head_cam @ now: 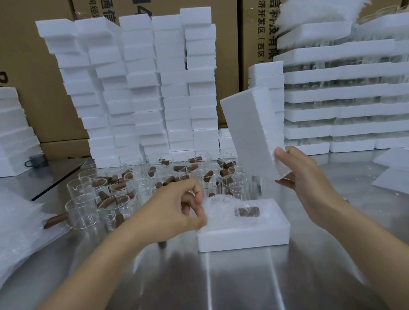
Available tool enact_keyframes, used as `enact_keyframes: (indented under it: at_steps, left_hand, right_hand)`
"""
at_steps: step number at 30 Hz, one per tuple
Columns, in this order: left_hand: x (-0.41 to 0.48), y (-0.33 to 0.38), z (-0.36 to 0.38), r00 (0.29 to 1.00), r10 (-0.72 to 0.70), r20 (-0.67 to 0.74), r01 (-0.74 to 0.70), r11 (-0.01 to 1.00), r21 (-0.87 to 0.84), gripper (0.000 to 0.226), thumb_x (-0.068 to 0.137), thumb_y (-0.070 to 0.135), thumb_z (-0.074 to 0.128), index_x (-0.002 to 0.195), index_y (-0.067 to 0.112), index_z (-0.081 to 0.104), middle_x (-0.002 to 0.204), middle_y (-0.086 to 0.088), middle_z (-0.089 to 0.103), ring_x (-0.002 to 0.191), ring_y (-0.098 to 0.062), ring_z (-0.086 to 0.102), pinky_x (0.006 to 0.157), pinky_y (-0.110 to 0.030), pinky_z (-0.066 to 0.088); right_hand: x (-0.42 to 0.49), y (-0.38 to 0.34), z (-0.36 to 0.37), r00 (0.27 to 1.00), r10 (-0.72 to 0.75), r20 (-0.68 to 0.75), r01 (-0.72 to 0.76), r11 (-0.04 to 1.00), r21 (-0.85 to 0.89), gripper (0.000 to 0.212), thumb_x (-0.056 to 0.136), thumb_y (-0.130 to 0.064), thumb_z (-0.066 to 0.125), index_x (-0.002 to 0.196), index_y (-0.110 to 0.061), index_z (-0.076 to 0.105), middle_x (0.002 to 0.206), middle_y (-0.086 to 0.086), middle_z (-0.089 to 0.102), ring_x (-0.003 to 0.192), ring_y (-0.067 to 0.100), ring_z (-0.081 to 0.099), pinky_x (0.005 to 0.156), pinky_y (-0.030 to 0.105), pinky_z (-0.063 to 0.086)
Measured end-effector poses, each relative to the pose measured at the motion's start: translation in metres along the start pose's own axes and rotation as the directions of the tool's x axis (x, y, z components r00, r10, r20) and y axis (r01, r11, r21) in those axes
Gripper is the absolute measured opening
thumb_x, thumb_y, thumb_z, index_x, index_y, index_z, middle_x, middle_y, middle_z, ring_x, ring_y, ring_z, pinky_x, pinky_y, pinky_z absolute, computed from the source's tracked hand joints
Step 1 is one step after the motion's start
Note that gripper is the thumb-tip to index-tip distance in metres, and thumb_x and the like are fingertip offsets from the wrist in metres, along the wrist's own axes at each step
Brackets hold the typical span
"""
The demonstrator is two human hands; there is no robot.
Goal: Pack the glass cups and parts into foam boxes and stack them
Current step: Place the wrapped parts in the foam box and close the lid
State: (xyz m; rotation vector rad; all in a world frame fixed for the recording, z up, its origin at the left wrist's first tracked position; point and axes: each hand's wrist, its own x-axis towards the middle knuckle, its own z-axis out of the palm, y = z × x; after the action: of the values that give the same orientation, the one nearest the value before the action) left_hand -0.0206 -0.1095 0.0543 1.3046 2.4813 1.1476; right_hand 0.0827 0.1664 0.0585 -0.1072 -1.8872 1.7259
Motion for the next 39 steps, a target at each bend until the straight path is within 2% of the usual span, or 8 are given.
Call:
enact_keyframes:
  at_steps: [6,9,15,21,24,30,34,39]
  left_hand:
    - [-0.002,0.004,-0.002,0.998,0.034,-0.052,-0.034,0.999,0.012,0.028,0.084,0.021,0.084,0.095,0.027,0.059,0.089,0.010,0.073,0.077,-0.025,0.059,0.074,-0.037,0.051]
    - [0.000,0.008,-0.002,0.975,0.052,-0.215,-0.077,0.991,-0.110,0.031,0.090,0.021,0.082,0.111,0.032,0.062,0.104,0.005,0.069,0.086,-0.016,0.063,0.079,-0.032,0.051]
    - [0.000,0.019,0.004,0.924,0.076,-0.374,-0.257,0.849,-0.462,0.075,0.080,0.047,0.081,0.149,0.054,0.051,0.144,0.007,0.062,0.103,-0.016,0.071,0.086,-0.033,0.061]
    - [0.004,0.019,0.008,0.910,-0.011,-0.414,-0.228,0.822,-0.522,0.060,0.080,0.046,0.087,0.136,0.048,0.064,0.116,-0.005,0.080,0.093,-0.028,0.074,0.074,-0.034,0.059]
    - [0.005,0.017,0.008,0.938,-0.090,-0.334,-0.125,0.812,-0.570,0.077,0.077,0.055,0.088,0.145,0.052,0.051,0.110,-0.011,0.081,0.088,-0.029,0.078,0.084,-0.047,0.062]
    - [0.003,0.012,0.001,0.982,-0.057,-0.182,-0.038,0.875,-0.482,0.104,0.070,0.062,0.086,0.159,0.049,0.035,0.065,0.006,0.059,0.063,-0.008,0.060,0.063,-0.009,0.047]
    - [0.000,0.008,-0.012,0.996,-0.053,-0.078,0.021,0.929,-0.369,0.108,0.056,0.076,0.093,0.149,0.044,0.048,0.089,-0.014,0.060,0.083,-0.022,0.057,0.072,-0.030,0.049]
    - [-0.001,-0.005,-0.020,0.994,-0.094,0.047,0.103,0.960,-0.259,0.107,0.051,0.075,0.097,0.141,0.039,0.052,0.102,-0.022,0.057,0.088,-0.021,0.053,0.087,-0.042,0.045]
  right_hand:
    - [-0.001,-0.002,-0.001,1.000,0.009,0.010,-0.009,0.999,-0.035,0.037,0.109,-0.044,0.052,0.095,-0.012,0.065,0.083,-0.016,0.065,0.073,0.000,0.059,0.111,0.053,0.050]
    - [-0.004,-0.009,-0.002,0.998,0.022,0.056,-0.020,0.999,-0.047,0.043,0.110,-0.049,0.045,0.122,-0.015,0.068,0.121,-0.005,0.073,0.111,0.013,0.068,0.104,0.047,0.055]
    - [-0.007,-0.017,-0.003,0.996,0.024,0.080,-0.021,0.999,-0.037,0.015,0.102,-0.026,0.059,0.090,-0.023,0.067,0.097,-0.008,0.070,0.088,0.012,0.060,0.075,0.030,0.047]
    - [-0.005,-0.022,-0.007,0.984,0.146,0.098,-0.160,0.974,0.158,0.035,0.101,-0.054,0.058,0.103,-0.021,0.071,0.106,0.003,0.074,0.093,0.023,0.068,0.079,0.036,0.053]
    - [-0.004,-0.021,-0.008,0.980,0.164,0.116,-0.190,0.945,0.265,0.054,0.092,-0.050,0.071,0.134,-0.019,0.061,0.128,0.008,0.076,0.111,0.028,0.072,0.098,0.044,0.051]
    - [-0.001,-0.014,-0.017,0.950,0.296,0.101,-0.312,0.919,0.239,0.034,0.100,-0.037,0.069,0.126,-0.016,0.073,0.119,0.007,0.079,0.095,0.016,0.073,0.086,0.034,0.057]
    - [-0.002,-0.009,-0.018,0.914,0.378,0.145,-0.396,0.909,0.131,0.029,0.097,-0.038,0.069,0.118,-0.018,0.076,0.098,0.003,0.075,0.075,0.013,0.067,0.055,0.024,0.055]
    - [-0.002,-0.002,-0.015,0.904,0.414,0.108,-0.409,0.910,-0.066,0.031,0.093,-0.044,0.069,0.109,-0.018,0.074,0.080,0.004,0.062,0.064,0.015,0.056,0.052,0.027,0.049]
